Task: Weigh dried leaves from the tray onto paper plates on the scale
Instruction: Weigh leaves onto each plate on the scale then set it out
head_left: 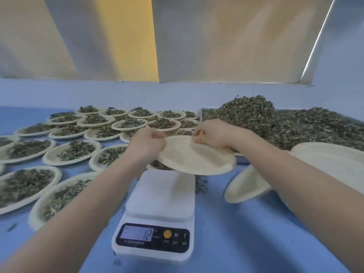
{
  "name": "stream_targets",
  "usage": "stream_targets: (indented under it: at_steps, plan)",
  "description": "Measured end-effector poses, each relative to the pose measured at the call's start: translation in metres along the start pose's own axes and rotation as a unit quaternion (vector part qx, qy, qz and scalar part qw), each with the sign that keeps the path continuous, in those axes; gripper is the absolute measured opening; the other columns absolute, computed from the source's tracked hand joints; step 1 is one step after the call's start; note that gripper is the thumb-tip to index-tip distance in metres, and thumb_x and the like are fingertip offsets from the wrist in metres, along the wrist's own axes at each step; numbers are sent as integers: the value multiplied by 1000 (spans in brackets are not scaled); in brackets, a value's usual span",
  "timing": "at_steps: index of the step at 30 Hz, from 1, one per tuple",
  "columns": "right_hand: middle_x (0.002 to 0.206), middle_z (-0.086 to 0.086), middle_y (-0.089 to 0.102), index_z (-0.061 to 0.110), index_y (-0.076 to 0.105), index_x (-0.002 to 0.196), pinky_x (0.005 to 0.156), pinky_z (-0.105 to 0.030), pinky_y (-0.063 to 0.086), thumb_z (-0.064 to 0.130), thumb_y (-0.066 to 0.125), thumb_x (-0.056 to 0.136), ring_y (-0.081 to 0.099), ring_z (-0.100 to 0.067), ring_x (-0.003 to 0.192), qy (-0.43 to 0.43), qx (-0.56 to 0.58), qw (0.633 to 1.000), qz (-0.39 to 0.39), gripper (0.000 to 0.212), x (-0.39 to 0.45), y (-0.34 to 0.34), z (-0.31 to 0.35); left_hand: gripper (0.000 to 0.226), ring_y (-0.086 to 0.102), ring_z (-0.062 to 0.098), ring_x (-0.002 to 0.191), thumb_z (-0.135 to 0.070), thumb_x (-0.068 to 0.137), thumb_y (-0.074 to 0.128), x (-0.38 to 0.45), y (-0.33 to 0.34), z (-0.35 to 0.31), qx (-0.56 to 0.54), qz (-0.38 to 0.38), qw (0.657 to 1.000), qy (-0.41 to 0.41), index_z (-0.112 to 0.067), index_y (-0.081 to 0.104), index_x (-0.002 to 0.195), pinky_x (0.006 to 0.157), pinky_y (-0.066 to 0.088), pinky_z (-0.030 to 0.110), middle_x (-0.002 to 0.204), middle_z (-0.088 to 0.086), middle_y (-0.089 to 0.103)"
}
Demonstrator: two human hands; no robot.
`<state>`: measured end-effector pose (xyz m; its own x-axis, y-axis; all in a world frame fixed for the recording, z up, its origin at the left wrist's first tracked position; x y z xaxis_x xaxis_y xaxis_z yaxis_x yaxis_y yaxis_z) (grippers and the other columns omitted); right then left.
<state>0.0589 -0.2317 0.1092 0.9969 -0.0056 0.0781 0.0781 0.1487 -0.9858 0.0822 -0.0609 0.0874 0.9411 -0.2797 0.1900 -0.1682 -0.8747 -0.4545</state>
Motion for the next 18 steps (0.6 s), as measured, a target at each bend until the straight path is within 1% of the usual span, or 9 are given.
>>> stream_targets:
  at_steps: [2,3,4,6,8,11,13,15,18]
  plan:
    - [129,-4,59,14,61,125,90,-24,38,26,48,99,53,-21,118,-7,-3,1000,17,31,2,18,14,26,56,16,79,-3,87,54,-3,-10,16,26,9,1000,-4,-16,70,102,64,44,23,94,3,64]
    - [129,-4,60,14,61,124,91,-25,39,27,49,99,54,-21,118,-8,-3,1000,28,31,3,27,20,26,55,14,74,-6,88,54,-4,-14,25,41,13,999,-13,-17,69,105,58,42,21,91,1,64]
    - [127,-4,61,15,61,124,90,-26,41,28,49,99,56,-21,115,-7,2,999,42,31,5,37,23,27,56,12,73,-8,88,55,-4,-17,34,53,13,998,-24,-18,67,110,57,42,21,92,0,64]
    - [121,-3,64,16,63,120,84,-28,47,31,50,98,61,-23,106,-5,7,998,65,30,6,54,29,27,61,15,83,-9,89,56,-6,-21,50,77,11,996,-43,-19,66,112,63,44,24,99,0,66]
    - [113,0,67,19,67,115,78,-30,51,34,50,97,64,-21,98,-10,-8,998,59,29,6,63,32,24,61,18,91,-11,89,56,-9,-22,63,105,11,993,-51,-20,66,109,73,45,25,104,0,66]
    - [101,3,72,22,72,106,79,-35,56,37,54,94,66,-18,91,-7,-3,1000,23,26,6,67,31,24,60,19,97,-11,90,55,-14,-22,77,121,2,991,-55,-19,66,109,87,49,30,106,1,67]
    - [99,1,72,20,73,101,80,-38,56,38,54,93,66,-18,90,4,3,1000,4,28,6,69,28,24,60,19,98,-11,91,53,-15,-23,81,126,-15,990,-54,-19,66,109,88,49,32,108,0,67]
    - [104,-7,70,11,69,106,82,-40,55,44,51,92,64,-23,93,15,9,1000,-17,40,7,70,26,25,59,19,101,-14,92,52,-16,-24,81,126,-30,990,-53,-19,63,113,89,48,33,112,-1,65]
    - [105,-3,65,17,58,122,81,-36,51,55,42,94,59,-19,91,37,68,995,-57,50,5,70,20,29,56,17,105,-19,91,52,-16,-29,78,109,-65,991,-46,-19,62,119,92,45,31,115,-3,64]
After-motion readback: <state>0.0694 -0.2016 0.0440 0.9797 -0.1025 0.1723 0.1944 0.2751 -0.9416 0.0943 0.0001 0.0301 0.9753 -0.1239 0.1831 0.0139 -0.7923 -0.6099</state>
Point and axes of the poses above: each hand's wrist, its own x-axis towards the middle knuckle, its own y-axis out of the palm, z = x × y, the point moved 6 cm from there along x, towards the middle knuckle
